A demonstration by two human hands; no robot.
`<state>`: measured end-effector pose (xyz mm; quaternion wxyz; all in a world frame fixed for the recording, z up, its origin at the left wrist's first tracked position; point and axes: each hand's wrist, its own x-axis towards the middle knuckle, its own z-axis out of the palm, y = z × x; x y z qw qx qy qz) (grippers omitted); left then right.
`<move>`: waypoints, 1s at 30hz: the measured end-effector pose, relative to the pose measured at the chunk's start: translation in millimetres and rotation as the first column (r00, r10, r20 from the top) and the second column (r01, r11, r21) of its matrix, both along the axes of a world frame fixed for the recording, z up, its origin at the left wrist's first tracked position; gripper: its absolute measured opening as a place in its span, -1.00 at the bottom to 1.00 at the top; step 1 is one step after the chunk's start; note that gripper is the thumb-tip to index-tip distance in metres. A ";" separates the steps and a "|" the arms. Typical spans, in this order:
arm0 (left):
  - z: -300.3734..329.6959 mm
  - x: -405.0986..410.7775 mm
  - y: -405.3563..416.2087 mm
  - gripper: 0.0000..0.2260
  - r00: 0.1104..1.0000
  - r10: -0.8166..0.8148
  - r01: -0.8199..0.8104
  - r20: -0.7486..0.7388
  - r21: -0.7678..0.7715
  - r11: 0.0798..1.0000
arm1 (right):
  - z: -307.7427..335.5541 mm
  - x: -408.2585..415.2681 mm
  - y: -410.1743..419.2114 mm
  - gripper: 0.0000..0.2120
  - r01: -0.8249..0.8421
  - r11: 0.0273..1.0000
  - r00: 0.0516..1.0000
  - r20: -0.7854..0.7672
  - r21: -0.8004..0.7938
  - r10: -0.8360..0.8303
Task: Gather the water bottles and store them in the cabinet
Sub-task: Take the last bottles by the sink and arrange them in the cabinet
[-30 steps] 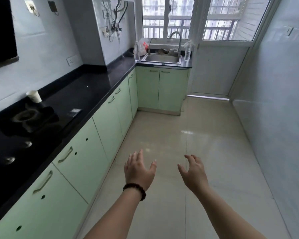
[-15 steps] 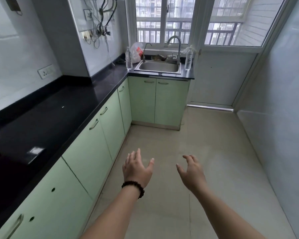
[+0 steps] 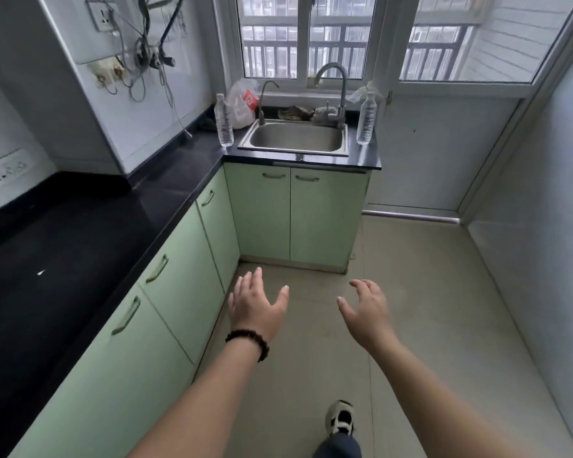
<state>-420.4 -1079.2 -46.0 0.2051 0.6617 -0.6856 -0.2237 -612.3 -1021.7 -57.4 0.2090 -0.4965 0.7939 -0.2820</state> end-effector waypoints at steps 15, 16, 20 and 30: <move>15.5 -153.0 -316.6 -0.36 0.989 0.145 -0.145 -0.003 -0.060 0.988 | 24.9 -147.7 -350.2 -0.51 -0.149 0.988 0.988 -0.052 -0.042 0.147; 15.7 -154.8 -332.0 -0.36 0.987 0.159 -0.159 -0.002 -0.063 0.985 | 25.1 -150.7 -367.0 -0.51 -0.163 0.986 0.986 -0.049 -0.040 0.161; 13.1 -154.2 -392.3 -0.36 0.979 0.204 -0.205 -0.015 -0.071 0.976 | 22.1 -156.6 -429.9 -0.51 -0.206 0.978 0.978 -0.047 -0.035 0.204; -17.0 -121.3 -589.8 -0.40 0.940 0.305 -0.320 -0.153 -0.091 0.943 | -6.0 -129.3 -636.8 -0.50 -0.274 0.962 0.961 -0.046 0.012 0.274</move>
